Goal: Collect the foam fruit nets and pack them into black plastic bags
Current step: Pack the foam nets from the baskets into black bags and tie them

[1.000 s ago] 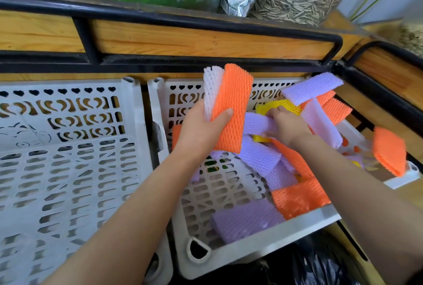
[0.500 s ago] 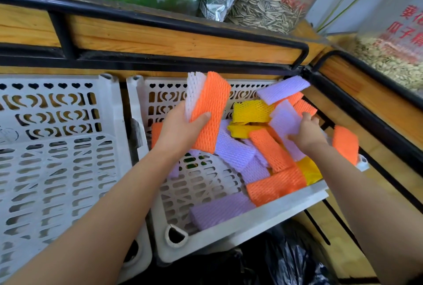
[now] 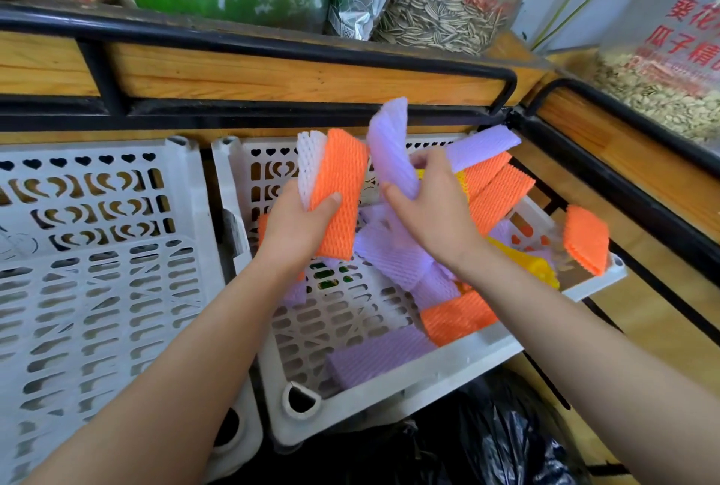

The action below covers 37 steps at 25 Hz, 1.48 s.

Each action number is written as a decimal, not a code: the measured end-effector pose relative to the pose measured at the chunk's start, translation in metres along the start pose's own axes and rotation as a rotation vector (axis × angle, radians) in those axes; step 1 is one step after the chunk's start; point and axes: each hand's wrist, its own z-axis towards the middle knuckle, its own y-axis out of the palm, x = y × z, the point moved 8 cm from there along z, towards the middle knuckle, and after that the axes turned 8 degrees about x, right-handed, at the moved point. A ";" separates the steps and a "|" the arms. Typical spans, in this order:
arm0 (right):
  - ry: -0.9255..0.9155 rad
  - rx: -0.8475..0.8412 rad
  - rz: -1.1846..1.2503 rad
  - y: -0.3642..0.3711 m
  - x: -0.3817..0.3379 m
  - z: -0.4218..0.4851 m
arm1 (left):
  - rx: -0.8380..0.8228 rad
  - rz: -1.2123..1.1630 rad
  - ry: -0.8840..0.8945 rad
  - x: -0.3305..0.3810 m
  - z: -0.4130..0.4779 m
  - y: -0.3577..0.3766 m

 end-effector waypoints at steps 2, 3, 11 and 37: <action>-0.033 -0.041 0.091 0.015 -0.024 -0.006 | 0.087 0.021 0.031 0.001 0.004 -0.011; -0.033 -0.069 0.140 0.024 -0.030 -0.007 | 0.113 0.021 0.042 0.003 0.006 -0.015; -0.037 -0.288 0.577 0.040 -0.059 -0.011 | 0.063 -0.160 0.133 0.022 0.007 -0.020; 0.210 -0.211 -0.071 0.024 0.063 -0.007 | -0.027 -0.060 0.134 0.020 -0.005 -0.005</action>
